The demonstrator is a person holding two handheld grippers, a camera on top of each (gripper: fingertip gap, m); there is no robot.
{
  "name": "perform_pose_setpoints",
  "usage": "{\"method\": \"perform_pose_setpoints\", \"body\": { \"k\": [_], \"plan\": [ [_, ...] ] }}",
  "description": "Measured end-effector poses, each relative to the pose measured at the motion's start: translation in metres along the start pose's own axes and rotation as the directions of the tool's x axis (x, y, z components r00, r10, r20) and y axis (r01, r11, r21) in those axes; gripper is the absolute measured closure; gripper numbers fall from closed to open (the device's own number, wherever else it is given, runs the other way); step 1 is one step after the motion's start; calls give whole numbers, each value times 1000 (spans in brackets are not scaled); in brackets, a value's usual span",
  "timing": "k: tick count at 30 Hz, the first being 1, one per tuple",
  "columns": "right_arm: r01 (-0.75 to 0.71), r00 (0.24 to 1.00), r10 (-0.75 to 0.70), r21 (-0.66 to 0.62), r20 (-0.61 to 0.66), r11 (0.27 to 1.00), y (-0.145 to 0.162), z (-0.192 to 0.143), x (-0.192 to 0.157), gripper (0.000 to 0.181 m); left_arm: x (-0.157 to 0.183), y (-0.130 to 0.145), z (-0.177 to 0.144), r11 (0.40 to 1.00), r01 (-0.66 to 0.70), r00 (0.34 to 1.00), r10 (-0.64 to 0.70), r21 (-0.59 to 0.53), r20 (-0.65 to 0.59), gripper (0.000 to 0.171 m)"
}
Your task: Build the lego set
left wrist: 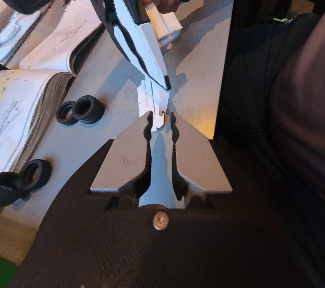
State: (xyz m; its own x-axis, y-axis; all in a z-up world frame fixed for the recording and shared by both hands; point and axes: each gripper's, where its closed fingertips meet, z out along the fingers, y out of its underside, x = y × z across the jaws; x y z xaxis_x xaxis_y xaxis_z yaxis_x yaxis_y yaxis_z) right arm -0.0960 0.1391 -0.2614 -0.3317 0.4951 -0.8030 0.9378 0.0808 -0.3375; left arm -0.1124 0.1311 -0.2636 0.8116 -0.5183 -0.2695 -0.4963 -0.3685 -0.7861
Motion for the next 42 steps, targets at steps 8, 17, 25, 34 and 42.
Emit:
{"method": "perform_pose_setpoints", "body": {
  "k": [8,17,25,34,42],
  "plan": [
    [139,989,-139,3,-41,990,-1,-5,-6,181,6,0,-6,885,466,839,-448,-18,-309,149],
    [186,982,-187,-14,-42,982,0,-1,-10,181,1,-14,-14,777,629,717,-574,12,-397,168],
    [200,979,-201,-17,-47,980,1,-1,-13,181,10,-13,-10,762,647,679,-590,-22,-437,167],
    [235,967,-232,15,-101,972,-2,-6,-10,180,4,-16,-7,642,767,568,-696,-25,-440,171],
    [443,865,-355,207,-355,872,-28,-44,-5,149,-4,-19,-13,556,831,500,-735,15,-458,171]
  ]
}}
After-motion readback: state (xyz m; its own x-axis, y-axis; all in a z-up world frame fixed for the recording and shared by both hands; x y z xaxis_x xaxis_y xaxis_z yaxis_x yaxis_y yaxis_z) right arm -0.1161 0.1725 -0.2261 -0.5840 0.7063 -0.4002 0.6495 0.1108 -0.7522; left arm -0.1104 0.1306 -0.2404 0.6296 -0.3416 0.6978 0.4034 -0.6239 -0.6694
